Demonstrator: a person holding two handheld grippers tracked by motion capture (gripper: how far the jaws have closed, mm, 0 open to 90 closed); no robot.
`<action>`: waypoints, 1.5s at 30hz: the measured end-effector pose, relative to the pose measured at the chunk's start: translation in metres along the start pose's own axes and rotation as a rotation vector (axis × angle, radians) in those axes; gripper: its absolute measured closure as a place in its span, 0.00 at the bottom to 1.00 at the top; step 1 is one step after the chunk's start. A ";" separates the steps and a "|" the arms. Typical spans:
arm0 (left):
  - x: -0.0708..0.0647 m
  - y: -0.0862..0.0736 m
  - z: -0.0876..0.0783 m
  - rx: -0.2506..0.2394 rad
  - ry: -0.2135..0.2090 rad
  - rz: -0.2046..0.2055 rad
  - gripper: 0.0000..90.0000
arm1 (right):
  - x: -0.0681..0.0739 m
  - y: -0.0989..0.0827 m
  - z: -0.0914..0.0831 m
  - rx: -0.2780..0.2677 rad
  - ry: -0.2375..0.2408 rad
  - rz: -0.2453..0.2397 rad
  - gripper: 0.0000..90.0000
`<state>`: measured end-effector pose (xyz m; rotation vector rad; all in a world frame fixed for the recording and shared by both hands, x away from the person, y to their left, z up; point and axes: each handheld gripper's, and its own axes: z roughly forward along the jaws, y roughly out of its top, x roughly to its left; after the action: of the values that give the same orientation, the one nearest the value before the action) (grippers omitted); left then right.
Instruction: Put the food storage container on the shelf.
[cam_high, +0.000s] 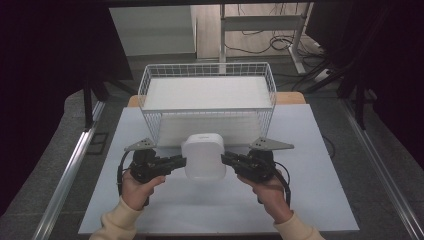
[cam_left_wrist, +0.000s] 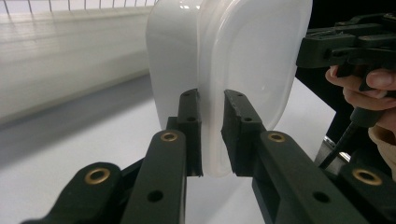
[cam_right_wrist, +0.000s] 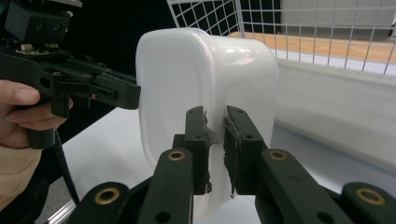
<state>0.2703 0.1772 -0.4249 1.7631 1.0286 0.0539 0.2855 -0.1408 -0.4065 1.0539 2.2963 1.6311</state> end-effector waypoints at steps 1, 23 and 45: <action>0.001 0.001 0.000 0.001 0.000 0.001 0.87 | -0.001 0.001 0.001 -0.001 -0.002 -0.004 0.88; 0.008 0.080 -0.005 -0.025 0.007 0.043 0.87 | -0.016 0.072 0.001 -0.051 -0.017 -0.049 0.88; 0.024 0.134 -0.012 -0.043 0.011 0.056 0.87 | -0.029 0.125 0.012 -0.078 -0.006 -0.054 0.88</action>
<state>0.3605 0.1907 -0.3238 1.7545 0.9795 0.1202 0.3707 -0.1279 -0.3106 0.9704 2.2178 1.6794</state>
